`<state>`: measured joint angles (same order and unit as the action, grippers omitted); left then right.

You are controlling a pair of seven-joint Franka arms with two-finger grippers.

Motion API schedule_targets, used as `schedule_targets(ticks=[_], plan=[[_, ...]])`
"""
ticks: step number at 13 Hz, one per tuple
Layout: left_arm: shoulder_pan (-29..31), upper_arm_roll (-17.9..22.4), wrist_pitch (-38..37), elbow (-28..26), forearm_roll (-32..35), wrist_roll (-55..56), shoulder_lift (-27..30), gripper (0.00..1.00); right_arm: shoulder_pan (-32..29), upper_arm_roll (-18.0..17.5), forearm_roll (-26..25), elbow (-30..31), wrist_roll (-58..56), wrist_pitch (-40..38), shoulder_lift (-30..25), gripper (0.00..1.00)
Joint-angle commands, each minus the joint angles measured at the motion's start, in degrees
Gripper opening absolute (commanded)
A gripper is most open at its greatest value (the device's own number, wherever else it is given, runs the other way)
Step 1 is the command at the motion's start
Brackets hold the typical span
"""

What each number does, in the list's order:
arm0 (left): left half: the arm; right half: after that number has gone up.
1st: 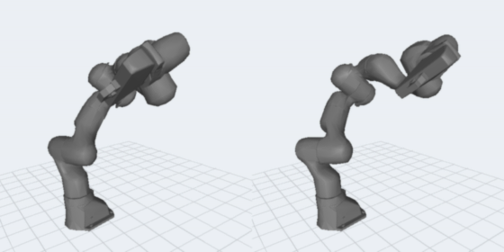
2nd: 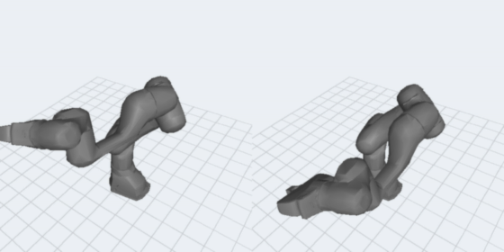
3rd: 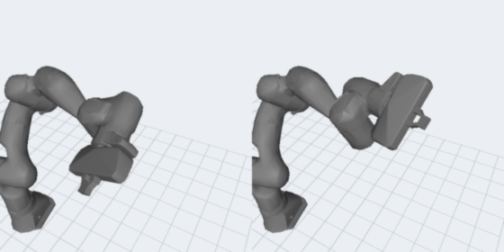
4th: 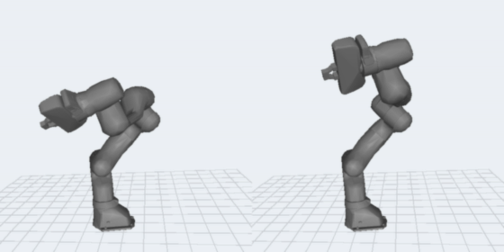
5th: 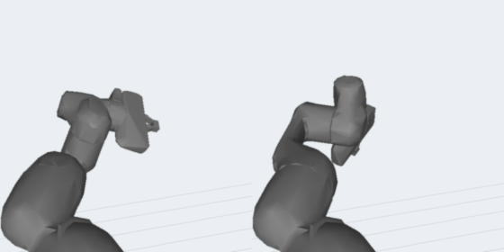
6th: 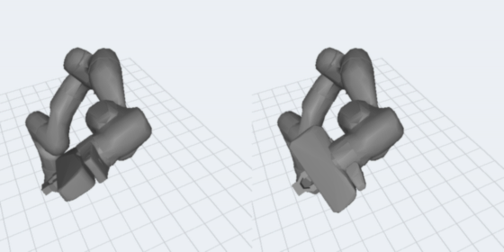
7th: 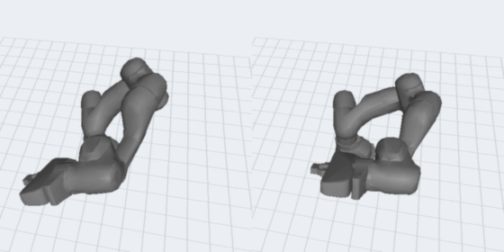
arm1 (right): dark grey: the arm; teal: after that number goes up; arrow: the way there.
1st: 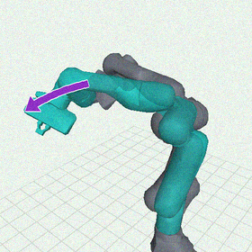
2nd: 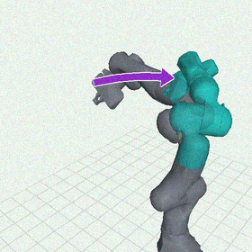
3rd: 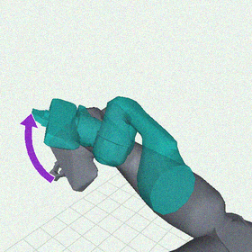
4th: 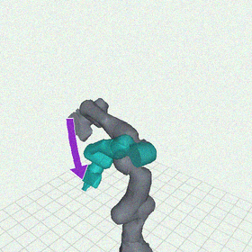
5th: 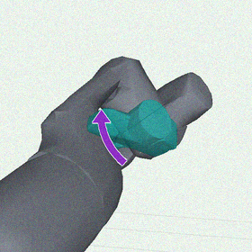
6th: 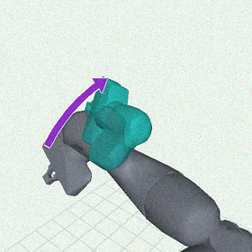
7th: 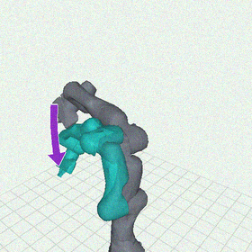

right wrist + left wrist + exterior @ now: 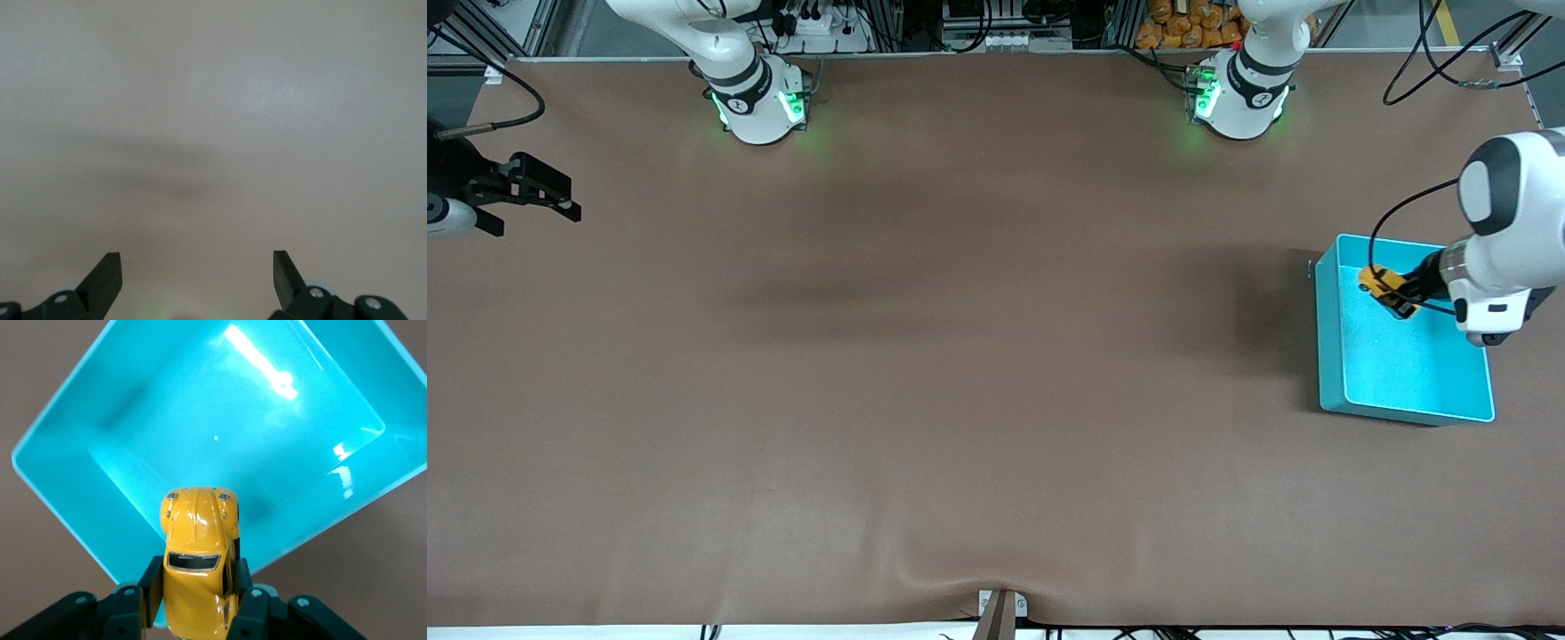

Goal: Wind and store yellow beetle car
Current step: 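Lift the car with the left gripper over the turquoise box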

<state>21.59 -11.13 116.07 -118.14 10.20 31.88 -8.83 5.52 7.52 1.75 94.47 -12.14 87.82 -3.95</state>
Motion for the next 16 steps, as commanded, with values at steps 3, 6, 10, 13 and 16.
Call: schedule_targets(ticks=[3,6,10,13,16], plan=[[2.1,-0.7,5.5,0.7,2.0,-18.0,-3.6,0.00,0.6,0.3,-0.3,0.2,0.1,0.4,0.2,1.00],[3.4,-0.7,9.3,0.4,5.8,-26.5,-6.5,0.00,0.6,0.3,-0.3,0.0,0.6,0.3,0.2,1.00],[3.8,-0.7,12.8,0.8,10.7,-26.9,-10.4,0.00,0.7,0.2,-0.3,-2.4,1.1,-1.6,0.2,1.00],[4.0,-0.7,15.0,0.8,12.0,-26.9,-12.1,0.00,0.7,0.0,-0.3,-4.0,4.0,-4.3,0.2,1.00],[3.9,-0.7,15.7,0.8,12.9,-26.8,-13.8,0.00,0.4,0.2,-0.3,-3.9,4.3,-4.6,-0.4,1.00]])
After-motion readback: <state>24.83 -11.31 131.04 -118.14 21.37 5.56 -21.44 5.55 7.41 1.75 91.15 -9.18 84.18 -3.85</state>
